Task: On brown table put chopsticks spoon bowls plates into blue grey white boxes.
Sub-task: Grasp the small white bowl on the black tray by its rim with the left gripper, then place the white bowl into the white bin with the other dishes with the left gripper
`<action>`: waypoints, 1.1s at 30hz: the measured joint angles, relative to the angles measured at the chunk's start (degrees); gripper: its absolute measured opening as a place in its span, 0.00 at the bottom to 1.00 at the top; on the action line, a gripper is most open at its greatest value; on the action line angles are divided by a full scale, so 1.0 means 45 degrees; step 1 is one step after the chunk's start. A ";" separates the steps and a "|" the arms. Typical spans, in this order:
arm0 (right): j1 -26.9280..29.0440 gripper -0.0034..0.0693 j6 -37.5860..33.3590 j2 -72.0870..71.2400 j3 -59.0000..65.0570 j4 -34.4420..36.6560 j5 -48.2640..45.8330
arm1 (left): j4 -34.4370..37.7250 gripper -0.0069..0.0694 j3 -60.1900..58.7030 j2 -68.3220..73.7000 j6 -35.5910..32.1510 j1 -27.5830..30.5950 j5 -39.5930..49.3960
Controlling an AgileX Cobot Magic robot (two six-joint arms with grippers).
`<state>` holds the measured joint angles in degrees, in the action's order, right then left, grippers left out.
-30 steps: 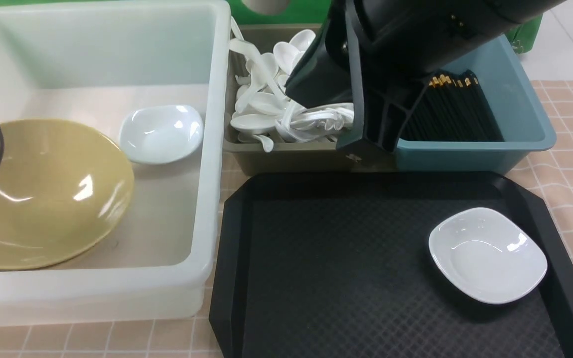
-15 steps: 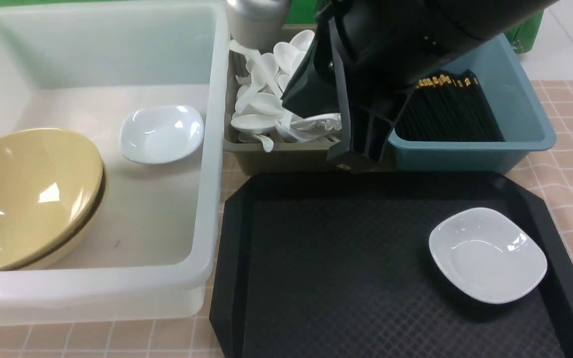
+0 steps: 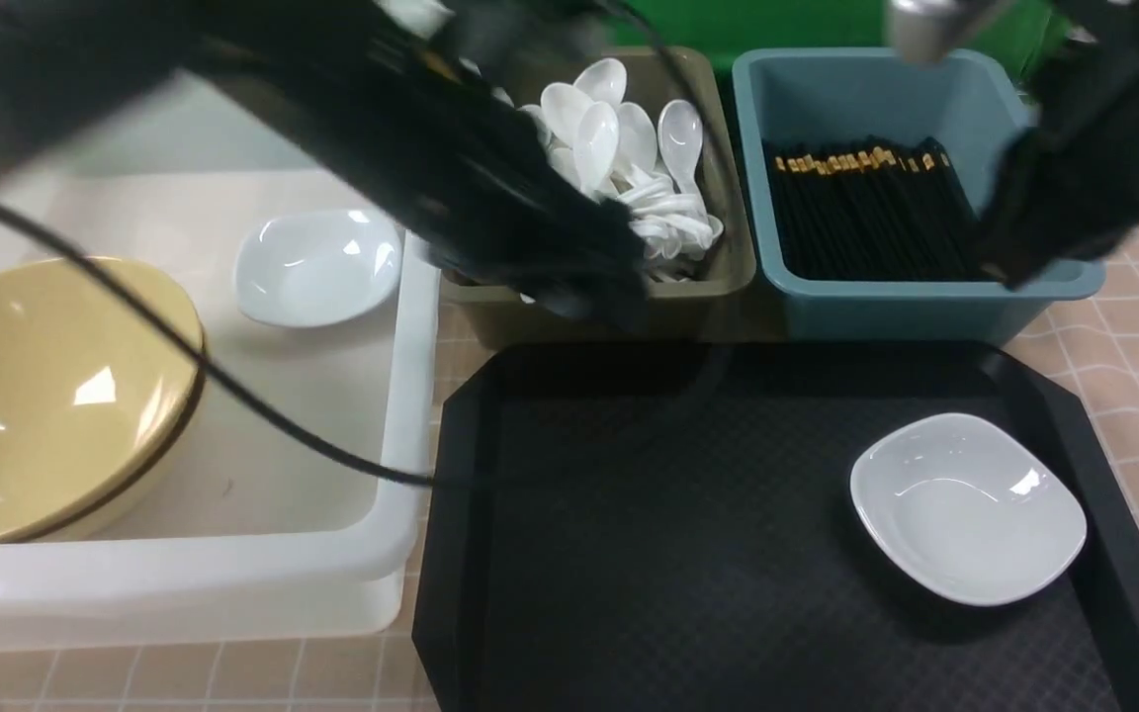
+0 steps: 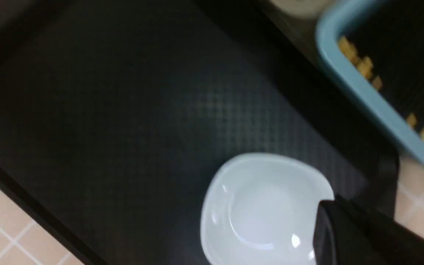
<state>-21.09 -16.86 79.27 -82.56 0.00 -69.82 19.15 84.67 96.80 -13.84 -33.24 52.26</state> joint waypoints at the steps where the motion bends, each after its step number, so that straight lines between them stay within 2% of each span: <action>1: 0.0179 0.12 0.0067 -0.0684 0.0658 0.0000 0.0029 | 0.0039 0.69 0.0130 0.0622 0.0000 -0.0569 -0.0361; 2: 0.0202 0.12 0.0067 -0.0684 0.0751 0.0000 0.0029 | 0.0057 0.69 0.0198 0.0725 -0.0011 -0.0654 -0.0418; 4: 0.0341 0.12 0.0092 -0.1839 0.1843 0.0000 0.0025 | 0.0101 0.69 0.0854 0.2140 -0.0015 -0.1620 -0.1042; 9: 0.0351 0.13 0.0161 -0.3445 0.3344 0.0084 0.0015 | 0.0196 0.69 0.2448 0.4410 -0.0003 -0.2502 -0.1655; 19: 0.0351 0.14 0.0288 -0.4753 0.4556 0.0086 0.0033 | 0.1807 0.69 0.4568 0.7638 0.0289 -0.2934 -0.2380; 21: 0.0351 0.14 0.0315 -0.4762 0.4649 0.0086 0.0089 | 0.2056 0.66 0.4868 0.7905 0.0318 -0.2944 -0.2388; 24: 0.0351 0.14 0.0319 -0.4762 0.4683 0.0149 0.0240 | 0.2162 0.57 0.5099 0.8053 0.0327 -0.2981 -0.2370; 25: 0.0351 0.14 0.0330 -0.4762 0.4683 0.0209 0.0412 | 0.2162 0.45 0.5155 0.8120 0.0327 -0.3002 -0.2358; 28: 0.0351 0.15 0.0330 -0.4762 0.4683 0.0300 0.0544 | 0.2002 0.22 0.5155 0.8105 0.0067 -0.2968 -0.2053; 29: 0.0351 0.15 0.0330 -0.4762 0.4683 0.0298 0.0549 | 0.2000 0.21 0.5155 0.8092 0.0075 -0.2956 -0.2018; 31: 0.0351 0.15 0.0342 -0.4762 0.4683 0.0359 0.0618 | 0.1672 0.12 0.5155 0.7526 -0.0030 -0.2671 -0.1196; 33: 0.0356 0.15 0.0342 -0.4762 0.4626 0.0370 0.0695 | 0.1169 0.10 0.5155 0.6944 -0.0083 -0.2357 -0.0562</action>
<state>-19.50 -15.32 57.84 -61.74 1.67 -66.69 24.41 107.87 128.05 -14.21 -43.84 49.73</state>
